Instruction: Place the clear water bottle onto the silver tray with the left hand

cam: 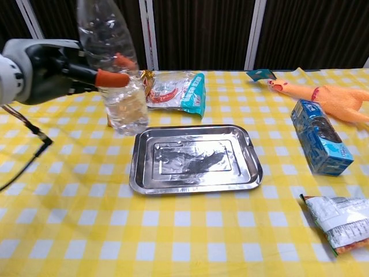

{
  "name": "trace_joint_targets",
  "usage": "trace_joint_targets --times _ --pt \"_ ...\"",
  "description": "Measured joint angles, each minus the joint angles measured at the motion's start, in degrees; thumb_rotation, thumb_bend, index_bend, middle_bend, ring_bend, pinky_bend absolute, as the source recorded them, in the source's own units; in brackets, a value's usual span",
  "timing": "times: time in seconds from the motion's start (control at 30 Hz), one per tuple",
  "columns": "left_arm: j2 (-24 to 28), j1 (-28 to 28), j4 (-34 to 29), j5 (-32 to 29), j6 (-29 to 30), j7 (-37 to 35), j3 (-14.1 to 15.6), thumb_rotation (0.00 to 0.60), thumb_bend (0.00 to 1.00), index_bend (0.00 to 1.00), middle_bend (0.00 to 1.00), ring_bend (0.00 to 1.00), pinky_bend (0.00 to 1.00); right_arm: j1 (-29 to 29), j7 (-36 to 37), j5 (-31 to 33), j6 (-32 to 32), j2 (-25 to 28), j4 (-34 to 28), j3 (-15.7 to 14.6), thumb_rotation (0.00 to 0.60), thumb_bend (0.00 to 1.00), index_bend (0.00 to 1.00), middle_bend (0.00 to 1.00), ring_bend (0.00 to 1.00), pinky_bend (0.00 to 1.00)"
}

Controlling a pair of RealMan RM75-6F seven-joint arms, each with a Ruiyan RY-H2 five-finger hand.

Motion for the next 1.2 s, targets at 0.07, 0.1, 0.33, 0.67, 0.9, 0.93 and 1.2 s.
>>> trace_joint_targets --times 0.07,0.1,0.33,0.67,0.9,0.93,1.2 --pt "-3.34 -1.78 0.92 -0.66 -0.08 0.48 -0.25 0.600 0.50 0.52 0.47 0.00 0.04 0.04 0.14 0.17 -0.08 0.01 0.14 0.11 0.600 0.05 0.11 0.00 0.01 0.00" --pt "-4.64 -2.48 1.19 -0.91 -0.09 0.74 -0.28 0.600 0.50 0.52 0.47 0.00 0.04 0.03 0.19 0.14 -0.04 0.04 0.13 0.11 0.600 0.05 0.11 0.00 0.01 0.00" --pt "-2.59 -1.50 -0.71 0.45 1.20 1.84 1.27 0.600 0.50 0.52 0.47 0.00 0.04 -0.27 0.88 -1.31 1.11 0.62 -0.84 -0.31 0.600 0.05 0.11 0.00 0.01 0.00" --pt "12.34 7.47 -2.20 8.25 -1.52 -7.73 2.94 0.600 0.50 0.52 0.47 0.00 0.04 -0.20 1.55 -1.79 1.24 0.91 -1.41 -0.47 0.600 0.05 0.11 0.00 0.01 0.00" --pt "3.34 3.27 2.72 6.31 -4.87 -7.14 2.89 0.600 0.50 0.52 0.47 0.00 0.04 -0.12 2.60 -0.77 0.65 0.99 -0.60 -0.18 0.600 0.05 0.11 0.00 0.01 0.00" --pt "0.87 1.97 3.81 5.47 -4.69 -6.15 2.74 0.600 0.50 0.52 0.47 0.00 0.04 -0.16 2.90 -0.73 0.71 1.06 -0.52 -0.13 0.600 0.05 0.11 0.00 0.01 0.00" --pt "-11.50 -5.96 9.25 0.22 2.62 6.18 1.11 0.600 0.50 0.52 0.47 0.00 0.04 -0.27 4.05 -1.36 1.00 1.33 -0.43 -0.35 0.600 0.05 0.11 0.00 0.01 0.00"
